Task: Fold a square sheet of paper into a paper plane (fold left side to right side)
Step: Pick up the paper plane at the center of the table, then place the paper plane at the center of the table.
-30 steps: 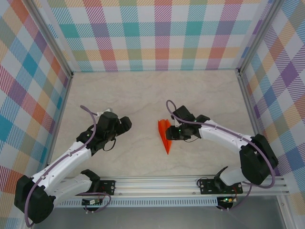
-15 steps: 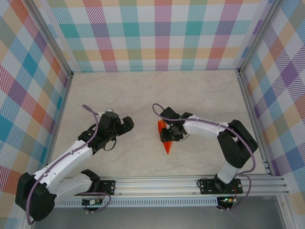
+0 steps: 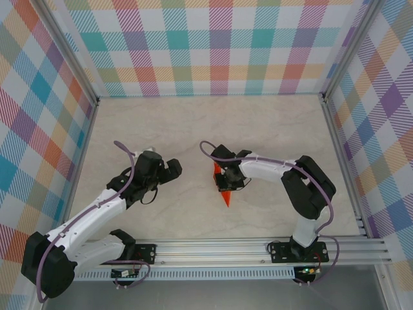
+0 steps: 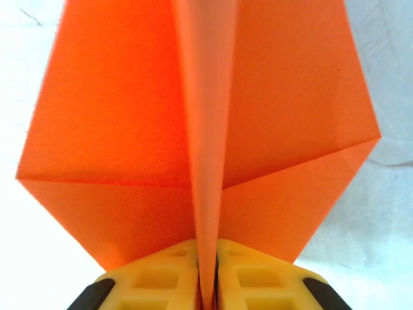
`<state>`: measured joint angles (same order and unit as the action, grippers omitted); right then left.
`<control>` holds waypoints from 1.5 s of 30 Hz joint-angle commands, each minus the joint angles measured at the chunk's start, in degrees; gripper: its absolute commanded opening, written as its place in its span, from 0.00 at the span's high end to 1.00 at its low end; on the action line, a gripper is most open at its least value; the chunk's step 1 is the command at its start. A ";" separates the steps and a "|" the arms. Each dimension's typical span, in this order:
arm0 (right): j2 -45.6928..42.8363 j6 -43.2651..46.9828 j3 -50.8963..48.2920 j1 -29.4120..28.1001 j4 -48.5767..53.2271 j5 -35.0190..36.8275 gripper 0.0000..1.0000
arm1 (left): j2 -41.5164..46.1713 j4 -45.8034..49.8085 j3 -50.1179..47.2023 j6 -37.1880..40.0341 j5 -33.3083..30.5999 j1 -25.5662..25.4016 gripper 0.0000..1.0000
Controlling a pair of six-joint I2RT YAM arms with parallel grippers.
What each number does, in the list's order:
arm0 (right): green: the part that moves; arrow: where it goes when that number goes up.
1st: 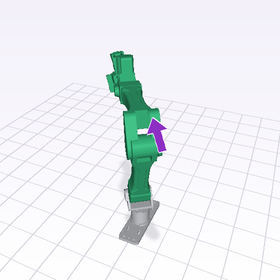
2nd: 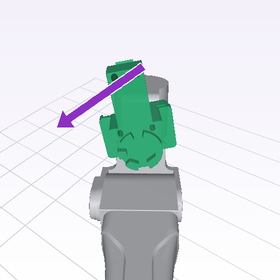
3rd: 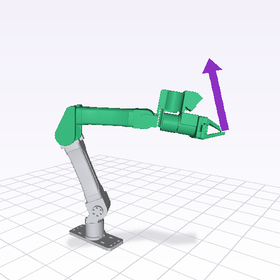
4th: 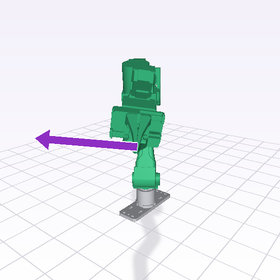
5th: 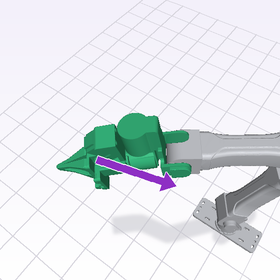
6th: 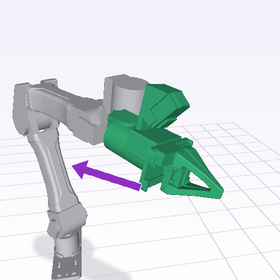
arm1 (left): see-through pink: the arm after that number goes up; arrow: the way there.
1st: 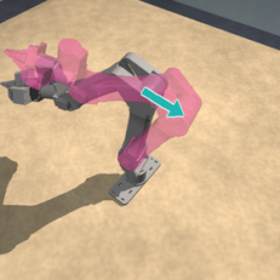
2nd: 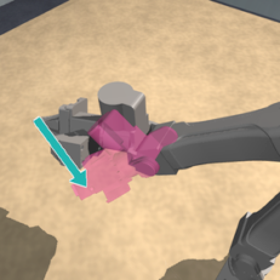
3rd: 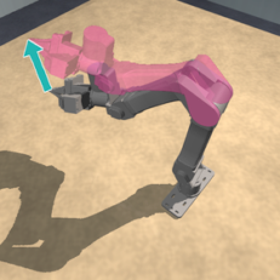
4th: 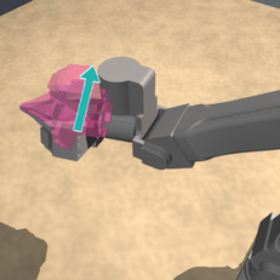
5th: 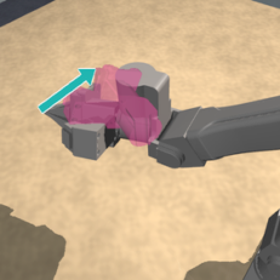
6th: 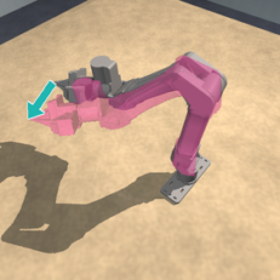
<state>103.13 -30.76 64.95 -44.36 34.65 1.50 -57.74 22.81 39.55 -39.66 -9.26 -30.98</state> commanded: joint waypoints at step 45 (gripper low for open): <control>25.16 7.04 44.60 8.82 22.01 10.59 0.74 | -1.66 6.35 2.22 6.13 1.39 0.29 0.00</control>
<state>132.57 -24.53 110.17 -34.94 54.46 10.59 -58.89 28.42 39.72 -34.41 -6.74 -30.98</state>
